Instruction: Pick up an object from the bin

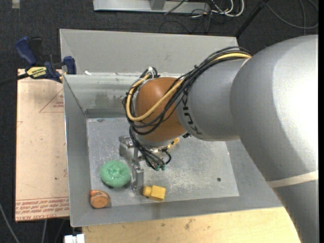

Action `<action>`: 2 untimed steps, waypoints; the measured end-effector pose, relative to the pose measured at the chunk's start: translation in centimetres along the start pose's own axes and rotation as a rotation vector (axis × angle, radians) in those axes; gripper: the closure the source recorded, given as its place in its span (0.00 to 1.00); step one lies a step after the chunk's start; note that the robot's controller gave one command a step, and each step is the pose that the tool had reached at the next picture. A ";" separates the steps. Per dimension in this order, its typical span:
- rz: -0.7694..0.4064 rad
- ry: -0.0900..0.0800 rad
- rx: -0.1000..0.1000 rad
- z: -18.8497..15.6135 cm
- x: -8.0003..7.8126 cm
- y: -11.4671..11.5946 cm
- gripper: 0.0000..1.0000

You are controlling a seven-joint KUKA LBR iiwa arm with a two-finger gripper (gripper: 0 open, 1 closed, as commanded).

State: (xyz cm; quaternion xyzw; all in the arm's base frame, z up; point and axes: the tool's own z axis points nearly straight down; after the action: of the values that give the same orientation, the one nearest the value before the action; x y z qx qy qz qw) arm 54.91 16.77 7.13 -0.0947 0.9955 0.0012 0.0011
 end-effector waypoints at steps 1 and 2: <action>-0.113 0.001 0.002 0.1 0.3 1.8 0.00; -0.249 0.002 0.000 0.2 3.3 4.1 1.00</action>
Offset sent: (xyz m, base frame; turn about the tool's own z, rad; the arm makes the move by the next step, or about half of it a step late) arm -0.0401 0.0340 -0.0013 -0.2518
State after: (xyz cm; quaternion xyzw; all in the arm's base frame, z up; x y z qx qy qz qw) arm 50.93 20.21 6.97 -0.2176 0.9760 0.0008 0.0003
